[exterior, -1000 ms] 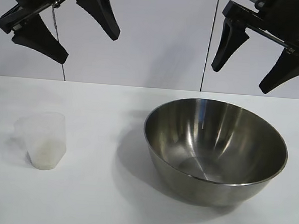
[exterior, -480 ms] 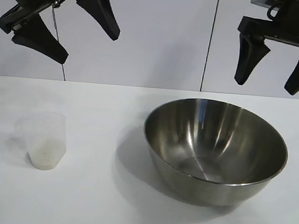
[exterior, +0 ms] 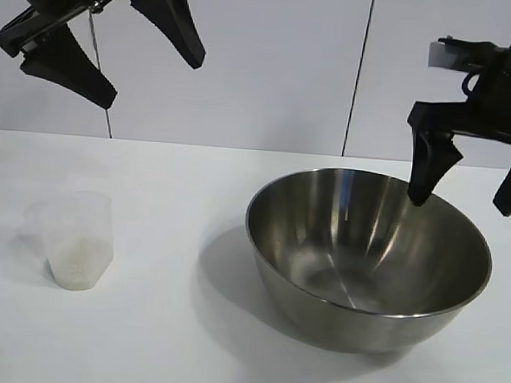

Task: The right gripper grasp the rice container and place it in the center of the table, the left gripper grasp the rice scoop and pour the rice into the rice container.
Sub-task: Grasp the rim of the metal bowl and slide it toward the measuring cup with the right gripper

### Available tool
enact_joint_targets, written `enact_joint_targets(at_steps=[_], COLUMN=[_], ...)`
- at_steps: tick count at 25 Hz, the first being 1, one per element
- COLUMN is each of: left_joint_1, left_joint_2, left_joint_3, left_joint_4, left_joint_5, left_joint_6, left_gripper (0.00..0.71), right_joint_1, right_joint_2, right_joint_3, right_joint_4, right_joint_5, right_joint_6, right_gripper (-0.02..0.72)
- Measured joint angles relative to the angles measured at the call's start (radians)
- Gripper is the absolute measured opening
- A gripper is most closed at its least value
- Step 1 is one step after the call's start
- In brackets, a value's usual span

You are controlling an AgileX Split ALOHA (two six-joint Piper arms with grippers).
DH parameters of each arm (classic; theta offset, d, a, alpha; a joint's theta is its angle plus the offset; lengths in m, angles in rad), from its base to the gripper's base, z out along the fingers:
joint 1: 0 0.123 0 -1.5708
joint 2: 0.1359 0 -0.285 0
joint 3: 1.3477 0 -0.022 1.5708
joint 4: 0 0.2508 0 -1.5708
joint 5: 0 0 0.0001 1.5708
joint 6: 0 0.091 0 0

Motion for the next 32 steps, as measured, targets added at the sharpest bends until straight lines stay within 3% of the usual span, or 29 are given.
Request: enact_joint_targets(at_steps=[10, 21, 23, 29, 32], left_joint_1=[0.000, 0.000, 0.000, 0.000, 0.000], left_joint_2=[0.000, 0.000, 0.000, 0.000, 0.000], left_joint_3=[0.000, 0.000, 0.000, 0.000, 0.000], left_joint_4=[0.000, 0.000, 0.000, 0.000, 0.000], left_joint_5=[-0.002, -0.002, -0.002, -0.002, -0.001], left_joint_6=[0.000, 0.000, 0.000, 0.000, 0.000], left_gripper=[0.694, 0.694, 0.694, 0.694, 0.694], right_joint_1=[0.000, 0.000, 0.000, 0.000, 0.000], right_joint_2=[0.000, 0.090, 0.097, 0.097, 0.097], right_joint_3=[0.168, 0.183, 0.183, 0.183, 0.183], right_joint_4=[0.031, 0.094, 0.106, 0.133, 0.168], right_joint_5=[-0.234, -0.255, -0.256, -0.255, -0.242], right_joint_6=[0.000, 0.000, 0.000, 0.000, -0.012], right_gripper=[0.639, 0.568, 0.490, 0.079, 0.022])
